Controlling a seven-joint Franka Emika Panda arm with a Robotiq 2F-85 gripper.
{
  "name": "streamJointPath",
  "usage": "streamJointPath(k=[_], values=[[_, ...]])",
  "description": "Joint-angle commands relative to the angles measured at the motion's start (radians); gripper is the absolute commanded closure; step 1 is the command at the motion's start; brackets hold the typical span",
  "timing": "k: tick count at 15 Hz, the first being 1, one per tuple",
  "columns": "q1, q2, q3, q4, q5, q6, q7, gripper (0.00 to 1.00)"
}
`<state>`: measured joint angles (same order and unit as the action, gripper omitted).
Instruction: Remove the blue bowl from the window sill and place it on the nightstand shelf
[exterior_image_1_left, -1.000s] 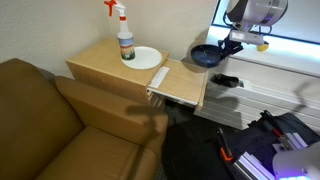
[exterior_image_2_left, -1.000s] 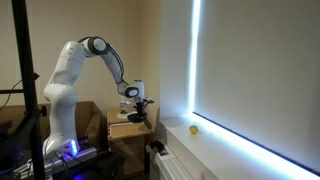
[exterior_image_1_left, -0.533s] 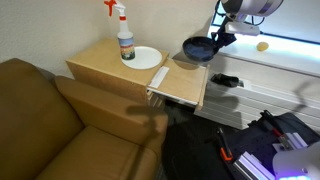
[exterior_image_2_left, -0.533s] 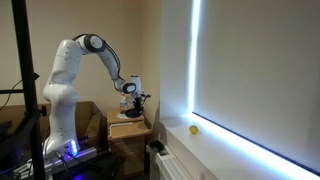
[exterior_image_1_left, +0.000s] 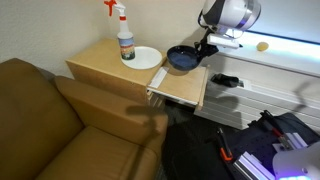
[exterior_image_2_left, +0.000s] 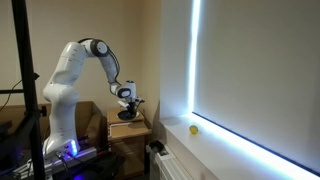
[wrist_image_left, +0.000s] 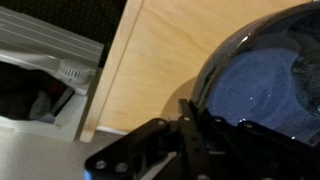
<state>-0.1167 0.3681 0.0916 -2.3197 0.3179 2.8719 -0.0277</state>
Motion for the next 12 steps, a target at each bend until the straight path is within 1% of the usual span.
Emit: streamJointPath(k=[1,2,3,5,7,8,9,11,12], values=[[-0.059,0.059,0.117,0.007,0.093,0.051,-0.077,0.98],[-0.083,0.075,0.154,0.003,0.118,0.052,-0.098,0.98],[-0.095,0.089,0.168,-0.002,0.121,0.043,-0.105,0.98],[-0.141,0.106,0.203,-0.040,0.141,0.061,-0.133,0.98],[-0.186,0.123,0.223,-0.065,0.150,0.073,-0.155,0.98],[-0.197,0.135,0.218,-0.075,0.140,0.086,-0.159,0.98],[-0.190,0.138,0.198,-0.087,0.122,0.101,-0.146,0.98],[-0.126,0.153,0.112,-0.102,0.058,0.160,-0.087,0.98],[-0.105,0.161,0.084,-0.108,0.029,0.183,-0.071,0.98]])
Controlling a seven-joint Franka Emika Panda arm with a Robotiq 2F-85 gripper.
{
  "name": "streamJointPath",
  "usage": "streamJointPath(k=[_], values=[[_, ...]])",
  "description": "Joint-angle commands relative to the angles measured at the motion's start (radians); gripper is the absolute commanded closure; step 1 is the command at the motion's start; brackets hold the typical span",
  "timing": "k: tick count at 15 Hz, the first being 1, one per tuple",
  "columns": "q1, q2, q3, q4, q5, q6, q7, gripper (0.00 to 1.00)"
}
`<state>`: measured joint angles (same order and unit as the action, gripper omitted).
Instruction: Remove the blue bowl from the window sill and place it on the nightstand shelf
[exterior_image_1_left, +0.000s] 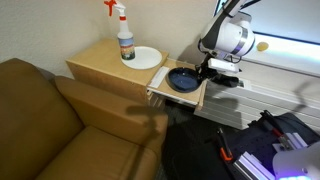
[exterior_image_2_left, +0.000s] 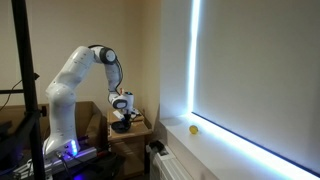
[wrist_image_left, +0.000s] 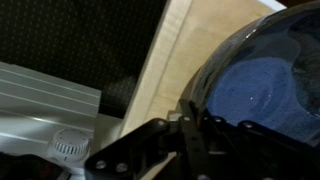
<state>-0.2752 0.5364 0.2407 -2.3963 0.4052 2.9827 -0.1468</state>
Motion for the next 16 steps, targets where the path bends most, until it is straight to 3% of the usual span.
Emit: streamJointPath(k=[1,4,7,8,9,11,16], values=[[0.092,0.000,-0.109,-0.036,-0.095,0.098,0.074,0.98],[0.185,0.010,-0.199,-0.040,-0.168,0.145,0.149,0.98],[0.236,0.004,-0.242,-0.049,-0.194,0.151,0.201,0.98],[0.245,-0.003,-0.254,-0.050,-0.196,0.129,0.216,0.66],[0.246,-0.007,-0.258,-0.055,-0.197,0.129,0.223,0.65],[0.246,-0.013,-0.283,-0.063,-0.193,0.125,0.251,0.53],[0.217,-0.131,-0.333,-0.128,-0.207,0.118,0.241,0.16]])
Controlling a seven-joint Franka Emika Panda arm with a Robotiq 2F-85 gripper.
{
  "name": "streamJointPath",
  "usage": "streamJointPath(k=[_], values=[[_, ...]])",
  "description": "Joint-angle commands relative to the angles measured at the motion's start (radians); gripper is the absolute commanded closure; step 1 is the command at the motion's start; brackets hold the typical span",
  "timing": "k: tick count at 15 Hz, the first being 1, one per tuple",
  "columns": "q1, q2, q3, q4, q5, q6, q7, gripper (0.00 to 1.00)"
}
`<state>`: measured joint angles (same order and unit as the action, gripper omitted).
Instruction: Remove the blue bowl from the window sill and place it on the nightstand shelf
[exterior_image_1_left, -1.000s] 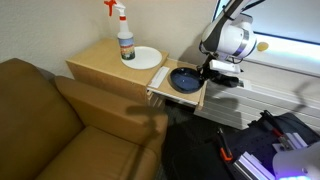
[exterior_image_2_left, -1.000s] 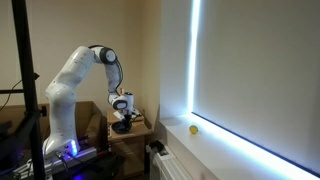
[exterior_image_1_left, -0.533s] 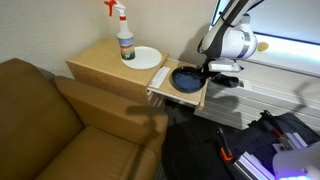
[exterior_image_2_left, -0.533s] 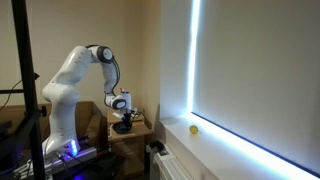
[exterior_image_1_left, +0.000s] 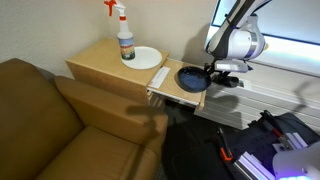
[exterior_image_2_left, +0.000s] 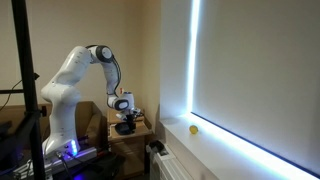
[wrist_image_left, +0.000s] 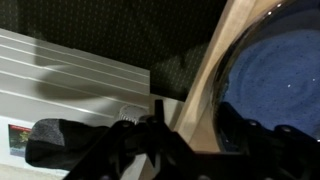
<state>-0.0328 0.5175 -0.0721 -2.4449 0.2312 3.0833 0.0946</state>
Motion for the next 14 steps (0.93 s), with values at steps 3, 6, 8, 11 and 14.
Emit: streamJointPath(k=[3,6,8,11,14], values=[[-0.114,-0.230,0.058,-0.115,-0.026,0.063,-0.043,0.01],[-0.267,-0.373,0.285,-0.131,0.095,0.053,-0.171,0.00],[-0.359,-0.469,0.437,-0.131,0.205,0.028,-0.284,0.00],[-0.369,-0.616,0.500,-0.141,0.385,-0.026,-0.410,0.00],[-0.339,-0.555,0.474,-0.102,0.316,0.012,-0.332,0.00]])
